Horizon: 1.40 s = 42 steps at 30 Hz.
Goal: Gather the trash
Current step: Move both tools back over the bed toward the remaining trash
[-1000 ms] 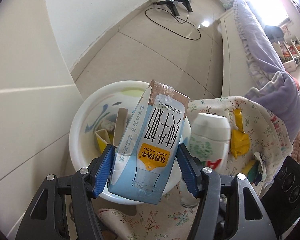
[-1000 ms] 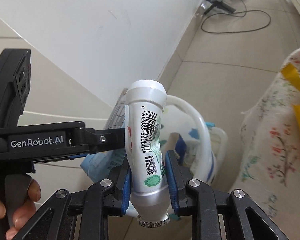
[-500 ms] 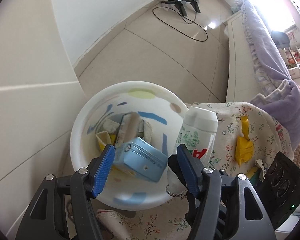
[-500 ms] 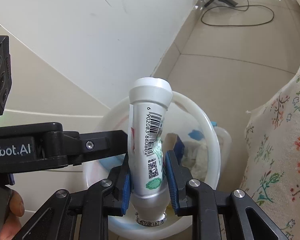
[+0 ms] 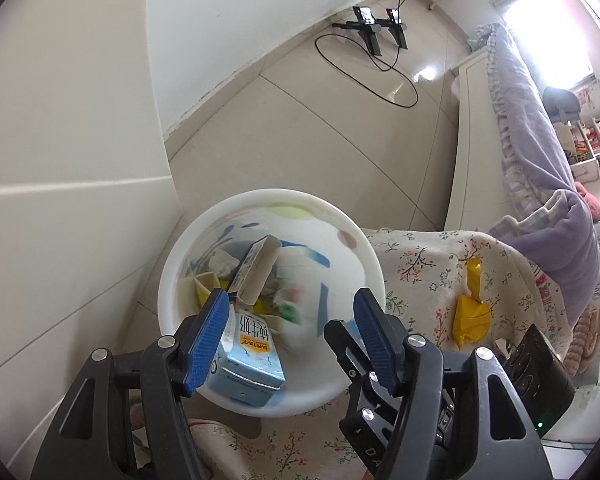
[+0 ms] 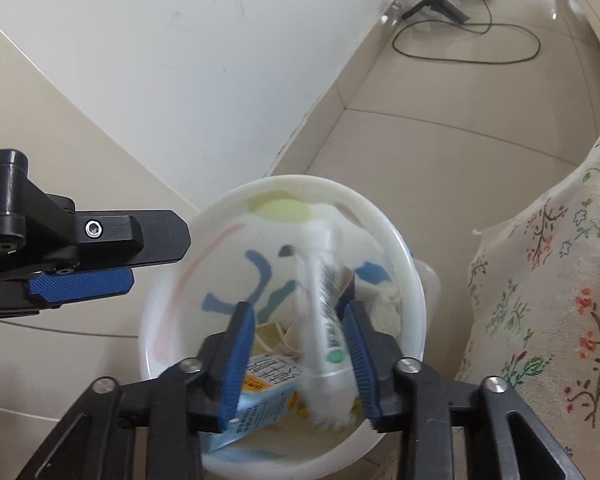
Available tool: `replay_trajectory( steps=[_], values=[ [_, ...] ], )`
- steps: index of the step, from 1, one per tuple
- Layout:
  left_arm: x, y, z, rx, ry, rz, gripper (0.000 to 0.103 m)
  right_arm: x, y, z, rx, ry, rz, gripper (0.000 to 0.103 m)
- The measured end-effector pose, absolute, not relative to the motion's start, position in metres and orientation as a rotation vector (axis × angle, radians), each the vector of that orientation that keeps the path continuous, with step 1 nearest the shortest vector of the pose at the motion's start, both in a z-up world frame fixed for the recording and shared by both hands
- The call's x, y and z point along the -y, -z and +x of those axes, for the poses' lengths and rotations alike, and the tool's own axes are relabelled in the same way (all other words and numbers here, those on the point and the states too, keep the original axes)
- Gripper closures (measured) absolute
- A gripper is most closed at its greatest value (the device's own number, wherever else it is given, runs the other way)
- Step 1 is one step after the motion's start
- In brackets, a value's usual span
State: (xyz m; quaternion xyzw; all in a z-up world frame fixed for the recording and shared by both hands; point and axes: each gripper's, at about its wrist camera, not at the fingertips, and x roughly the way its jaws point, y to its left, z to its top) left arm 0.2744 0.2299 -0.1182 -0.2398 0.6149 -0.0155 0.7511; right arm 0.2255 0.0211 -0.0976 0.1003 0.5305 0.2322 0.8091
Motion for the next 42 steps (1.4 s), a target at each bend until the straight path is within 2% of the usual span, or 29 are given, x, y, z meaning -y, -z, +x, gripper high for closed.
replay_trajectory(
  steps=[9,16,21,25,27,31,33,37,42],
  values=[
    [-0.226,0.098,0.273,-1.298,0.063,-0.528,0.035,0.006,0.076,0.205,-1.096,-0.501,0.266,0.059],
    [-0.188,0.078,0.271,-1.268,0.13,-0.47,0.036,0.084,0.032,0.185,-1.061,-0.41,0.237,0.057],
    [-0.123,0.061,0.262,-1.251,0.242,-0.386,0.035,0.174,-0.017,0.175,-1.012,-0.252,0.258,0.043],
    [-0.063,0.054,0.251,-1.256,0.352,-0.332,0.034,0.248,-0.048,0.173,-1.014,-0.081,0.246,0.037],
    [-0.025,0.053,0.243,-1.261,0.423,-0.272,0.034,0.278,-0.056,0.171,-1.045,-0.029,0.207,0.029],
    [0.046,0.059,0.231,-1.22,0.494,0.009,0.033,0.312,-0.043,0.156,-1.125,0.039,0.068,0.029],
    [0.072,0.07,0.226,-1.208,0.524,0.178,0.033,0.327,-0.022,0.144,-1.156,0.028,0.108,0.029],
    [0.101,0.097,0.226,-1.205,0.499,0.388,0.033,0.369,0.028,0.135,-1.286,0.057,0.42,0.029],
    [0.108,0.117,0.24,-1.232,0.475,0.435,0.033,0.4,0.054,0.137,-1.292,0.098,0.724,0.028]
  ],
)
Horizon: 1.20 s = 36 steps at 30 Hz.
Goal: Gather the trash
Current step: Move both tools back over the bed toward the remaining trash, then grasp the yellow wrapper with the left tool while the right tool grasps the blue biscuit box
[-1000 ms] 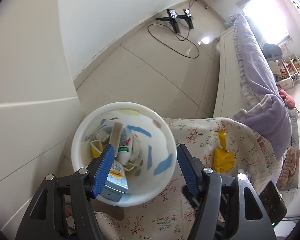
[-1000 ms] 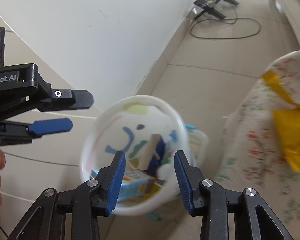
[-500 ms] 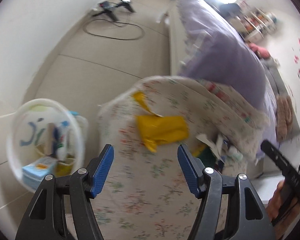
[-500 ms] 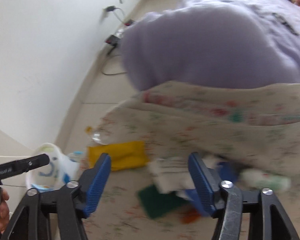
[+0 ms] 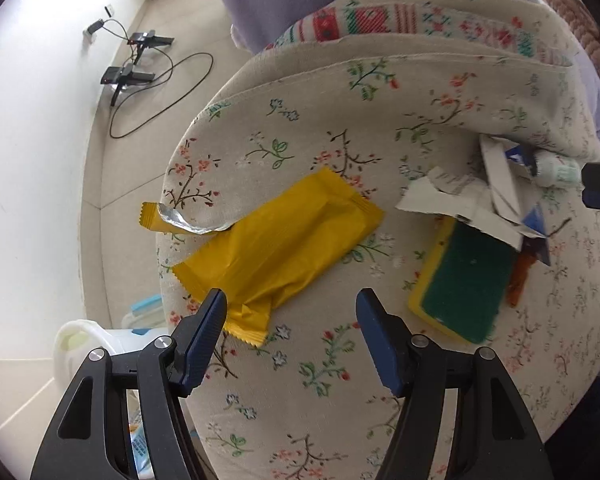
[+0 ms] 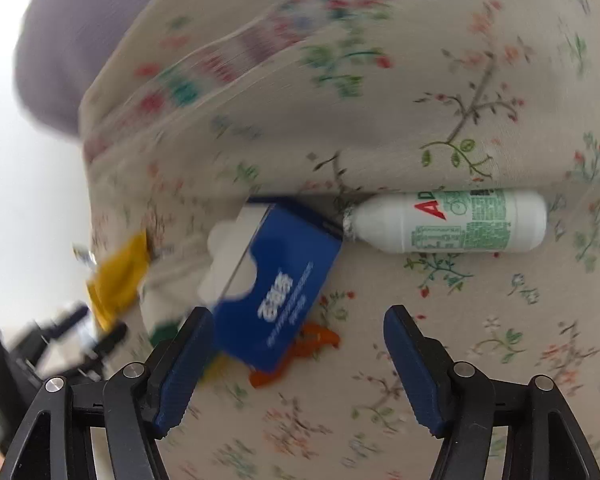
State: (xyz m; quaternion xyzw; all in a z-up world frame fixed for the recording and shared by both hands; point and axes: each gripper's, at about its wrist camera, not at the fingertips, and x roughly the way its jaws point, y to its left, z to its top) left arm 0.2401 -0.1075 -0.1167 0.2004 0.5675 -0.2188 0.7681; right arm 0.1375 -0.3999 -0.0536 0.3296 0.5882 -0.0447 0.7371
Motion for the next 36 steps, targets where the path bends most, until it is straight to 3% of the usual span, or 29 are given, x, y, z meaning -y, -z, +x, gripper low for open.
replay_trajectory(
  steps=[8,9,10,16,19,20,21,23,36],
  values=[
    [0.098,0.136,0.27,-1.281,0.441,0.354,0.034,0.396,0.085,0.157,-1.314,0.134,0.854,0.028],
    [0.096,0.136,0.272,-1.275,0.441,0.331,0.04,0.394,0.089,0.159,-1.323,0.136,0.851,0.028],
    [0.097,0.136,0.274,-1.272,0.436,0.321,0.055,0.391,0.091,0.161,-1.329,0.138,0.847,0.028],
    [0.09,0.127,0.28,-1.288,0.478,0.201,0.086,0.384,0.101,0.165,-1.358,0.148,0.855,0.028],
    [0.089,0.12,0.276,-1.281,0.495,0.159,0.087,0.384,0.104,0.168,-1.346,0.148,0.854,0.028],
    [0.088,0.118,0.276,-1.282,0.507,0.138,0.087,0.386,0.103,0.166,-1.343,0.148,0.851,0.034],
    [0.088,0.116,0.273,-1.281,0.515,0.126,0.088,0.386,0.103,0.167,-1.344,0.141,0.843,0.047],
    [0.087,0.113,0.271,-1.28,0.526,0.113,0.088,0.391,0.1,0.162,-1.35,0.14,0.823,0.058],
    [0.059,0.086,0.255,-1.257,0.582,-0.019,0.089,0.377,0.053,0.152,-1.246,0.111,0.761,0.059]
  ],
)
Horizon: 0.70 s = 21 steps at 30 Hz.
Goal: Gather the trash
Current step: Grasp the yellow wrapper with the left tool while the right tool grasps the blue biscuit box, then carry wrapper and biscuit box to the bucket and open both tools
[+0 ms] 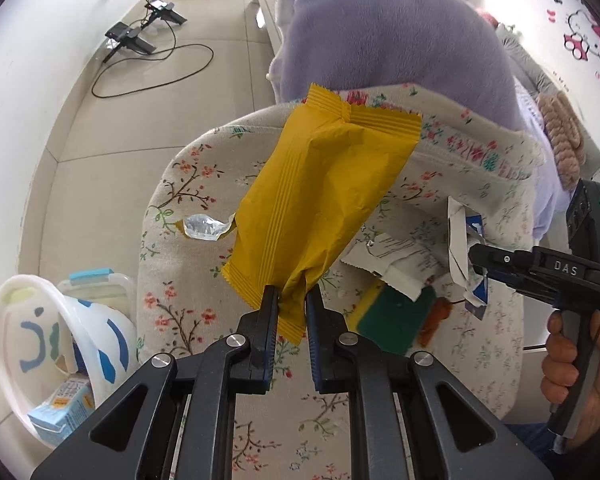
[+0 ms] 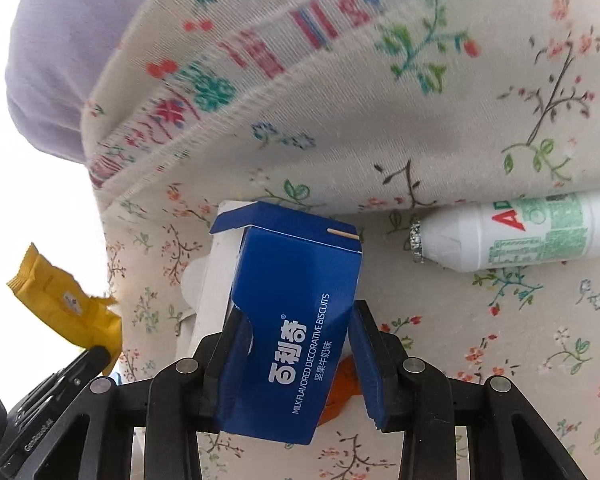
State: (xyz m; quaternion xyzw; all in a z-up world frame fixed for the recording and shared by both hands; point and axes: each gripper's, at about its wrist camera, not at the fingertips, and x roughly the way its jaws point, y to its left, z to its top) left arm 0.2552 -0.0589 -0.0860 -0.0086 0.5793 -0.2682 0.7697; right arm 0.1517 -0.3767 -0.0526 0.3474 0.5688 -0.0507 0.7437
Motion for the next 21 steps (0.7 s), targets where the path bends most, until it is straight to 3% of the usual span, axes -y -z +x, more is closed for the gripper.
replay_trajectory(
  steps=[21],
  values=[
    [-0.039,0.053,0.245,-1.207,0.561,-0.207,0.089,0.291,-0.015,0.148,-1.063,-0.024,0.624,0.059]
  ],
)
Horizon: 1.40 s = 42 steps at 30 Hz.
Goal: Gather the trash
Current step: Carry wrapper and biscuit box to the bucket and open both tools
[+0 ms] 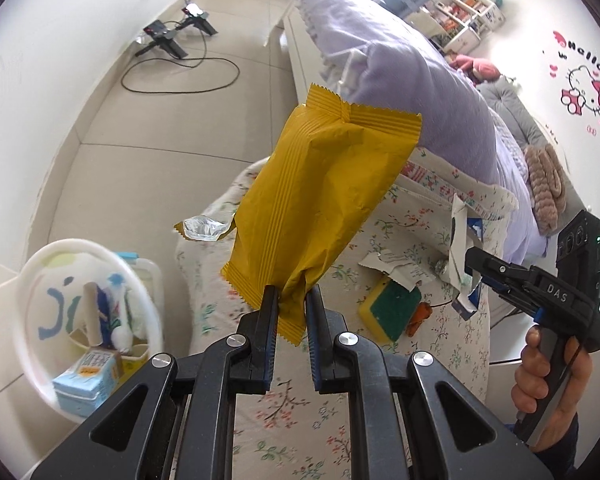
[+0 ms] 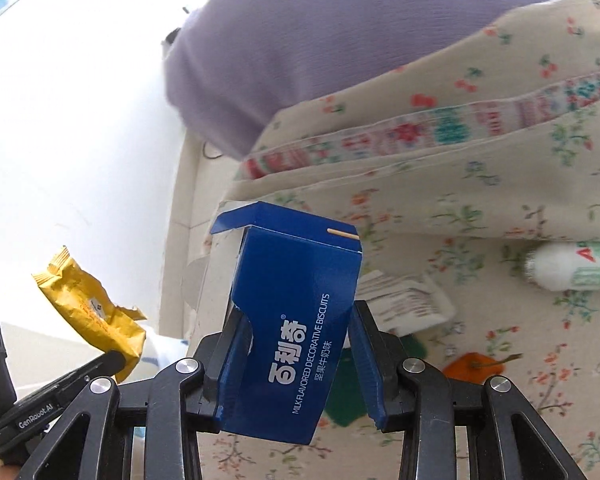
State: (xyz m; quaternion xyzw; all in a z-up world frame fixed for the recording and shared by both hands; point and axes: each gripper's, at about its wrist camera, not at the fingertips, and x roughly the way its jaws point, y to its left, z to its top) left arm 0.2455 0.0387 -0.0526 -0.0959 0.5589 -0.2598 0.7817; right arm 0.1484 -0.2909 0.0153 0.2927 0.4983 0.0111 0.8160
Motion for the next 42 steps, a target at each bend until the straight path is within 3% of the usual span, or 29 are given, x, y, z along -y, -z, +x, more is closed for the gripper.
replay_trajectory(
  steps=[23,26,28,40,42],
  values=[
    [-0.204,0.13,0.252,-1.464,0.216,-0.357,0.087,0.15,0.018,0.197,-1.127,-0.242,0.504,0.059],
    [-0.207,0.137,0.255,-1.506,0.193,-0.352,0.077,0.122,0.024,0.192,-1.136,-0.282,0.482,0.059],
    [-0.211,0.134,0.256,-1.496,0.162,-0.368,0.065,0.103,0.03,0.193,-1.14,-0.314,0.472,0.059],
    [-0.244,0.082,0.24,-1.341,0.04,-0.451,0.059,-0.013,0.076,0.218,-1.134,-0.421,0.404,0.057],
    [-0.25,0.08,0.236,-1.329,0.028,-0.487,0.055,-0.023,0.081,0.223,-1.141,-0.398,0.407,0.049]
  ],
)
